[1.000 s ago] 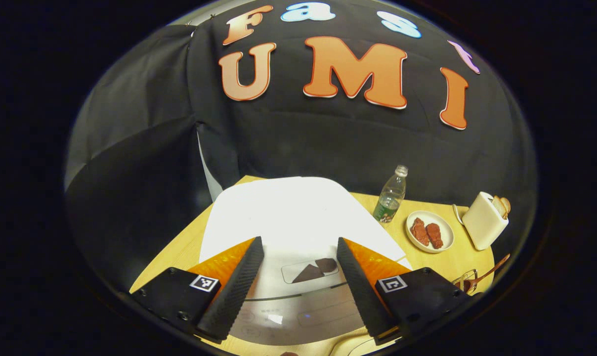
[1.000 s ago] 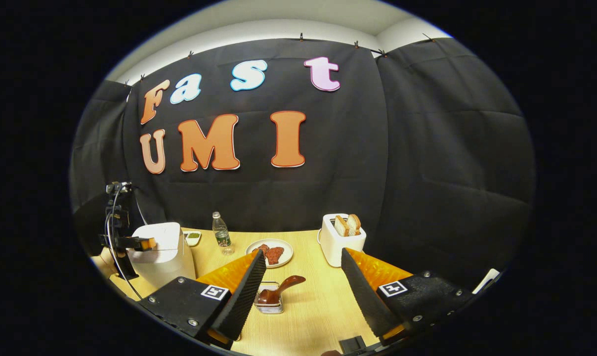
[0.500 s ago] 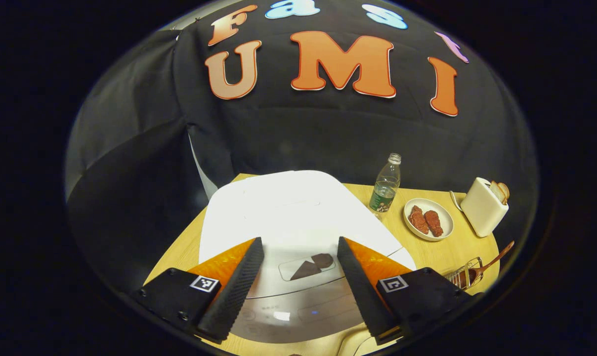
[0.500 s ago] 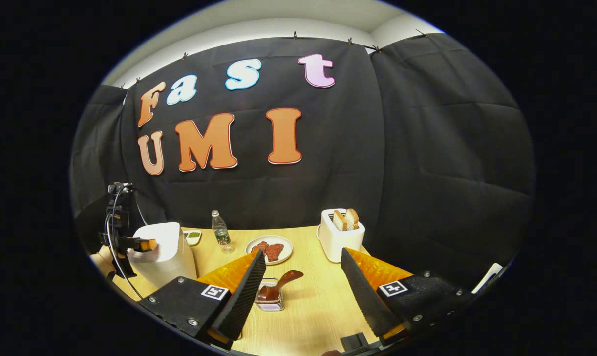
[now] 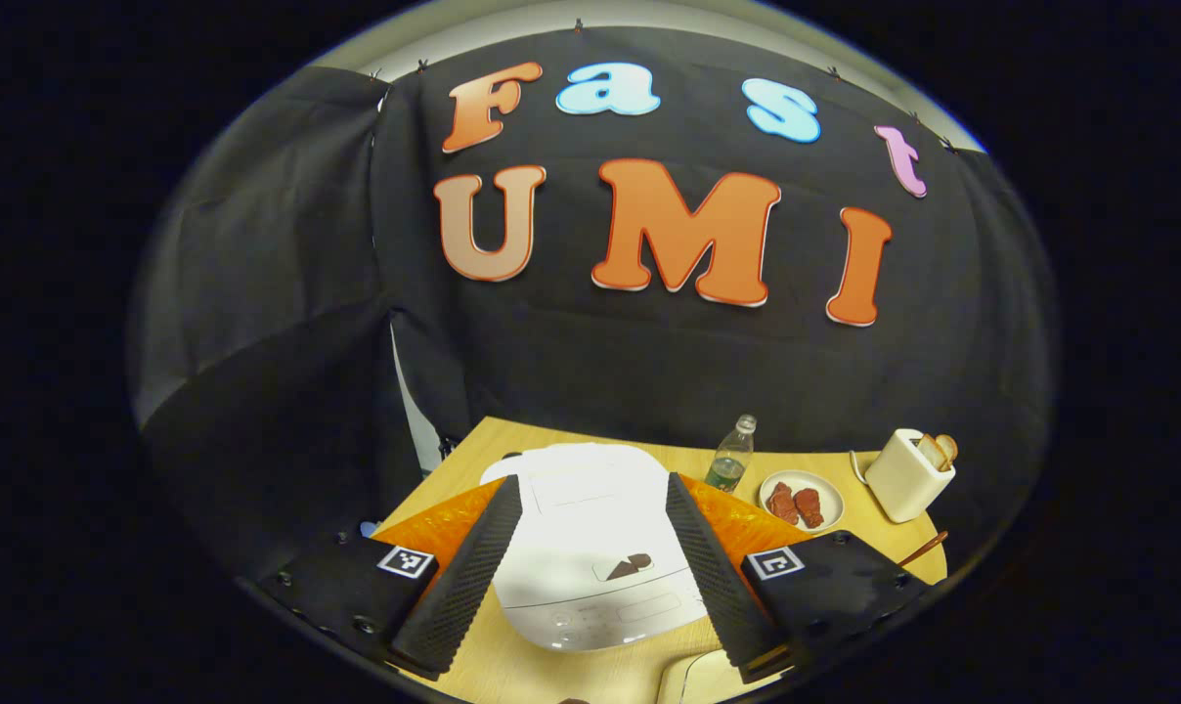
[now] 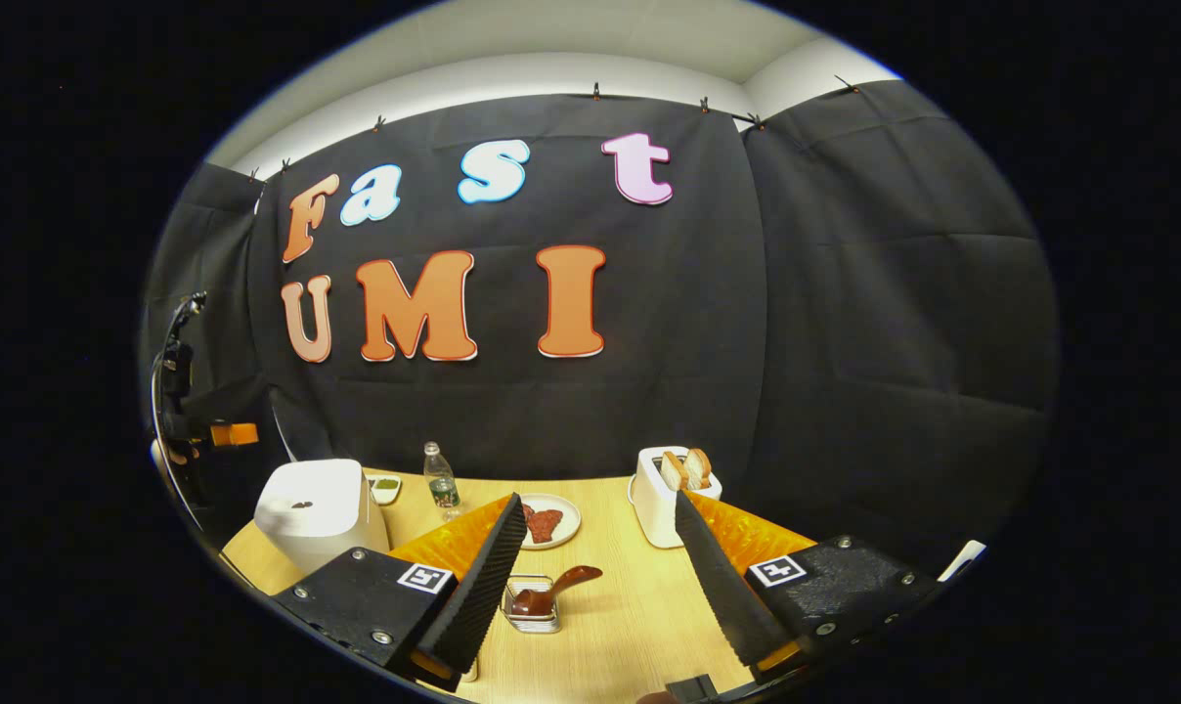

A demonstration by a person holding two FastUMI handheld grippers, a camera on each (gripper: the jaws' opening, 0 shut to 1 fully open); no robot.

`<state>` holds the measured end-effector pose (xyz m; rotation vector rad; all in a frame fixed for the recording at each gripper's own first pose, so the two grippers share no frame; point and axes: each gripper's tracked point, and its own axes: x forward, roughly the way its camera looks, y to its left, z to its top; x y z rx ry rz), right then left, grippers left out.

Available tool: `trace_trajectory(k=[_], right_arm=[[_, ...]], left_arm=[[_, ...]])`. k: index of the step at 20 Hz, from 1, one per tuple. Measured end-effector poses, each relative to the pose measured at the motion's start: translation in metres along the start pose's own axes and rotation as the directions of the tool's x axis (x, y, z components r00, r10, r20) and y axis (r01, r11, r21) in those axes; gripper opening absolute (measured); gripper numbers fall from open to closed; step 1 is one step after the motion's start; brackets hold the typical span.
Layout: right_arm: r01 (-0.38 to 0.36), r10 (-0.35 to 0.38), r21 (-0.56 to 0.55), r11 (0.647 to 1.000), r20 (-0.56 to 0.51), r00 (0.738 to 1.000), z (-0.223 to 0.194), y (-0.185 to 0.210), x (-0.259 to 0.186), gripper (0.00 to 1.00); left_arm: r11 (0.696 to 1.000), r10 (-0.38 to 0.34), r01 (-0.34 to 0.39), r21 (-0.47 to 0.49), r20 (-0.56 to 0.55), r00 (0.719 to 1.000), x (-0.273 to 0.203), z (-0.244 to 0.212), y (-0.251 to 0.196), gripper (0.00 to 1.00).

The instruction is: Close the left gripper, press the button to open the rice cooker; take a wooden spoon from the chopstick holder with the right hand, scoop a spoonful of rice and pour it into the rice cooker, then put the wooden spoon back into the chopstick holder.

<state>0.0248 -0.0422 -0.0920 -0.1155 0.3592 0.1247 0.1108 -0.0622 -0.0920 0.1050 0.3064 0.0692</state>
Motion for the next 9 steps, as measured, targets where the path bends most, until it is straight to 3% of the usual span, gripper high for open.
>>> trace_trajectory(k=[4, 9], right_arm=[[-0.005, 0.007, -0.033, 0.999, 0.054, 0.998, 0.027, 0.001, 0.001, 0.95], [-0.009, 0.012, -0.034, 0.999, 0.097, 0.995, 0.055, 0.001, -0.007, 0.95]], left_arm=[[1.000, -0.002, 0.003, -0.008, 0.168, 0.986, -0.056, 0.072, 0.011, 1.00], [0.999, 0.039, -0.041, 0.000, 0.268, 0.963, -0.116, 0.110, 0.040, 1.00]])
